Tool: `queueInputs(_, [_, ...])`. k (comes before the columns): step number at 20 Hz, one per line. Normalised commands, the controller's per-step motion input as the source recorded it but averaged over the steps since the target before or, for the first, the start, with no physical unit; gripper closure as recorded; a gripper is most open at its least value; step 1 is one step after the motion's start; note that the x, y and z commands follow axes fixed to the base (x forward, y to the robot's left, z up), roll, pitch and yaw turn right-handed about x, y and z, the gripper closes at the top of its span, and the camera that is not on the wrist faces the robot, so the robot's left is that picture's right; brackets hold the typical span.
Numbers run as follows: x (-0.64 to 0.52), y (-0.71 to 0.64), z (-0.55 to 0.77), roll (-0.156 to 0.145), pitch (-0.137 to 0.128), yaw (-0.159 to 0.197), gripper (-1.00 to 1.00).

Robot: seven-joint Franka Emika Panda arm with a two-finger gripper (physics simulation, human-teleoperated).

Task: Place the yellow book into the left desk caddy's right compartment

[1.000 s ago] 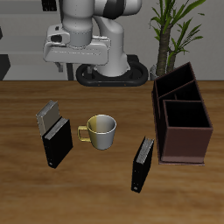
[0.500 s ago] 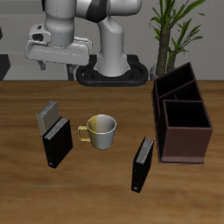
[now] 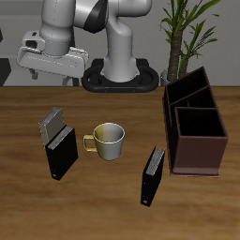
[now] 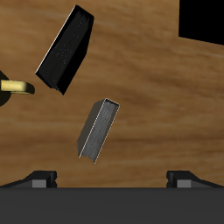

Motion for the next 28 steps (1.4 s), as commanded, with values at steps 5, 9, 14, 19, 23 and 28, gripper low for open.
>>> queueInputs(5, [0.09,0.04,-0.22,-0.002,0.008,-0.004,-1.0])
queueInputs(9, [0.1,0.08,-0.27,0.019,-0.034,-0.007,-1.0])
queueInputs(14, [0.07,-0.07,-0.31,-0.013,-0.016,-0.045,-1.0])
queueInputs(19, [0.03,-0.1,-0.27,-0.005,0.017,-0.021,-1.0])
queueInputs(23, [0.03,-0.01,-0.28,-0.003,0.023,0.005,-1.0])
queueInputs(28, [0.01,0.0,-0.22,0.011,0.01,-0.031,-1.0])
